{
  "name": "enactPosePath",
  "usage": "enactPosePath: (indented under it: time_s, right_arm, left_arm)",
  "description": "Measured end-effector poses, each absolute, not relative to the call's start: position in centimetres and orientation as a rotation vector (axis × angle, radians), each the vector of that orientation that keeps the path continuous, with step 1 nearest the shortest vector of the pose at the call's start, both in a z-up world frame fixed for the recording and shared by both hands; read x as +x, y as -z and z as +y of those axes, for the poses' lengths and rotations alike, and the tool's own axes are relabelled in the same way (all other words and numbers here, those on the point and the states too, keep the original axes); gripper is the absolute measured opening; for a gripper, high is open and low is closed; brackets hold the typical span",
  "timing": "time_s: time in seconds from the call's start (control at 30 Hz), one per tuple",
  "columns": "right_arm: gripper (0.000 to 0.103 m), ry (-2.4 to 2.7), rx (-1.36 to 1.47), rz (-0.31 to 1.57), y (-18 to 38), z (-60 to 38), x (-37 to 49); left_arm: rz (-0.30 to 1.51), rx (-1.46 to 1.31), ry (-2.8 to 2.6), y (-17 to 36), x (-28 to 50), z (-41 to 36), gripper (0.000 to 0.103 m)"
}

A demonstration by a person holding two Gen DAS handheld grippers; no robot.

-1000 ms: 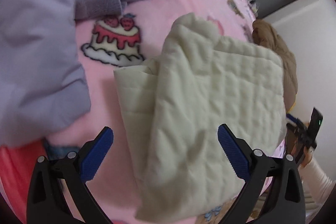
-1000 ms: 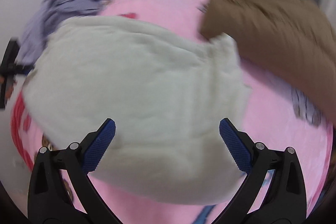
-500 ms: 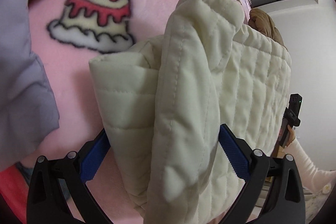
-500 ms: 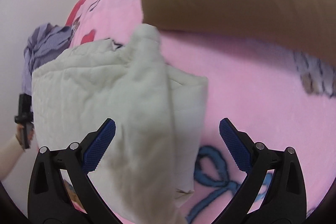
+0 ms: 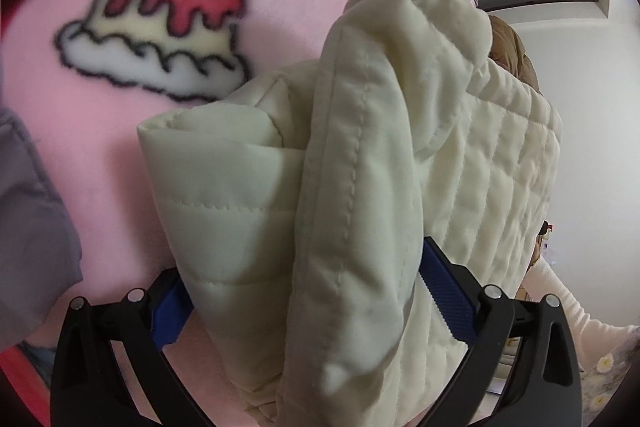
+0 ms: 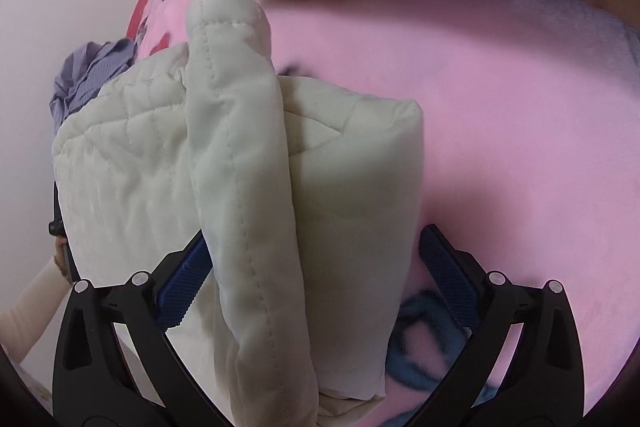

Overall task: Fold large clothes
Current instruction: 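Grasp the end of the folded jacket with both grippers, then lift the jacket end and fold it over the rest with both grippers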

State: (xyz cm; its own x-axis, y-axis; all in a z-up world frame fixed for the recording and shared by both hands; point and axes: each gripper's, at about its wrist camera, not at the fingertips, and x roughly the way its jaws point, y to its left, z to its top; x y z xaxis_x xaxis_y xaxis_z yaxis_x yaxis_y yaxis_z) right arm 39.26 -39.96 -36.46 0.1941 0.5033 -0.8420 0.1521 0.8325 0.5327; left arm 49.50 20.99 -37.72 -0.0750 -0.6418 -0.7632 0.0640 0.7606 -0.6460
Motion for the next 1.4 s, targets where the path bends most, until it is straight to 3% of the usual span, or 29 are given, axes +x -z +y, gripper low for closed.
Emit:
enactPosePath:
  time_s: [0.57,0.6,0.67,0.7,0.8,0.87,0.9,0.97,1.07,1.4]
  right_arm:
    - [0.095,-0.28,0.514,1.422,36.3,-38.9,39.9]
    - [0.094,-0.285,0.511,1.424,36.3,-38.5,40.1]
    - [0.076,-0.306,0.503,1.413,35.7,-38.1,40.2]
    - [0.074,-0.304,0.495,1.415,35.5,-37.9,40.1]
    - [0.056,-0.307,0.489,1.422,34.7,-37.3,40.0]
    - [0.042,-0.3,0.467,1.418,34.0,-36.5,40.1]
    - [0.038,-0.289,0.486,1.409,33.8,-36.4,40.0]
    - [0.03,-0.247,0.551,1.377,33.1,-36.5,39.5]
    - [0.024,-0.224,0.579,1.305,30.9,-36.3,38.4]
    - [0.021,-0.2,0.628,1.119,20.6,-34.2,32.2]
  left_arm:
    - [1.612,-0.351,0.702,39.2,53.1,19.1,0.099]
    - [1.61,-0.343,0.701,39.3,53.0,19.1,0.099]
    - [1.613,-0.345,0.694,39.3,53.3,19.0,0.098]
    - [1.621,-0.343,0.688,39.2,53.4,18.9,0.098]
    - [1.642,-0.305,0.687,38.4,53.4,17.6,0.081]
    - [1.644,-0.29,0.705,37.7,53.4,16.7,0.054]
    - [1.641,-0.272,0.699,37.3,53.3,16.2,0.051]
    - [1.637,-0.263,0.665,36.6,53.2,15.2,0.034]
    - [1.594,-0.306,0.572,35.3,52.7,15.3,0.023]
    - [1.302,-0.674,0.445,26.9,45.0,17.5,0.02]
